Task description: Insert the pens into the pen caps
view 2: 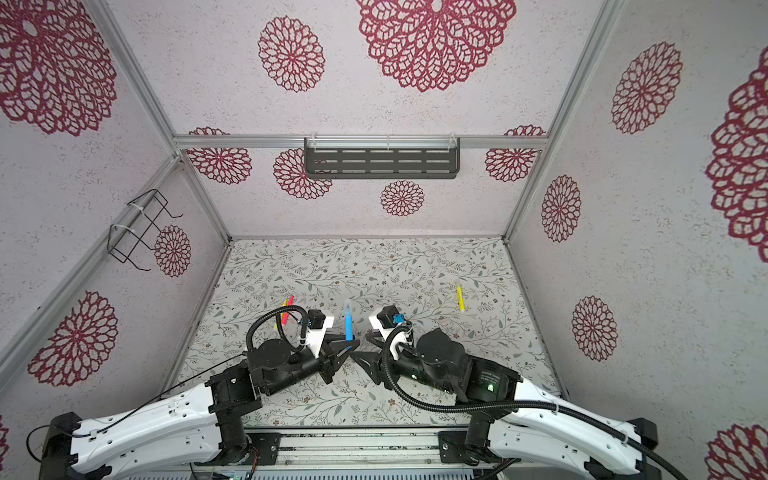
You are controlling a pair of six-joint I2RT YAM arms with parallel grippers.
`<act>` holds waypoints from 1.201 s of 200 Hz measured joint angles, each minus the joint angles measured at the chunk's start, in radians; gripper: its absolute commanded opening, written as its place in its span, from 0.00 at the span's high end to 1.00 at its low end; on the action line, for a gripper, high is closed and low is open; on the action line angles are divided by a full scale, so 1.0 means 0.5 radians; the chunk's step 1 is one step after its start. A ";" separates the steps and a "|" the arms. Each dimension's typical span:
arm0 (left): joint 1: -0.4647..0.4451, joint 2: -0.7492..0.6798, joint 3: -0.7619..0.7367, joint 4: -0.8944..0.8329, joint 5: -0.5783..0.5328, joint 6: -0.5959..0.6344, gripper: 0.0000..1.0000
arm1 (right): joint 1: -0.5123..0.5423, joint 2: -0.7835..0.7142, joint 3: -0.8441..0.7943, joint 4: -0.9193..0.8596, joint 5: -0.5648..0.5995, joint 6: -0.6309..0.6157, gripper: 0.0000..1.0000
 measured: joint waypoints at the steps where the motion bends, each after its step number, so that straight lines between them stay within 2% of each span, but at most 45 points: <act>1: 0.000 0.000 0.000 0.001 0.000 0.000 1.00 | 0.000 0.003 0.002 0.000 0.000 0.000 0.42; 54: -0.009 -0.001 0.000 0.047 -0.002 -0.019 1.00 | -0.079 0.153 0.077 -0.001 -0.021 -0.009 0.43; 170: -0.009 0.069 0.000 0.095 0.005 -0.024 1.00 | -0.314 0.245 0.077 0.111 -0.253 0.005 0.56; 240: -0.009 0.101 0.000 0.121 0.031 -0.027 1.00 | -0.367 0.357 0.077 0.179 -0.348 0.005 0.79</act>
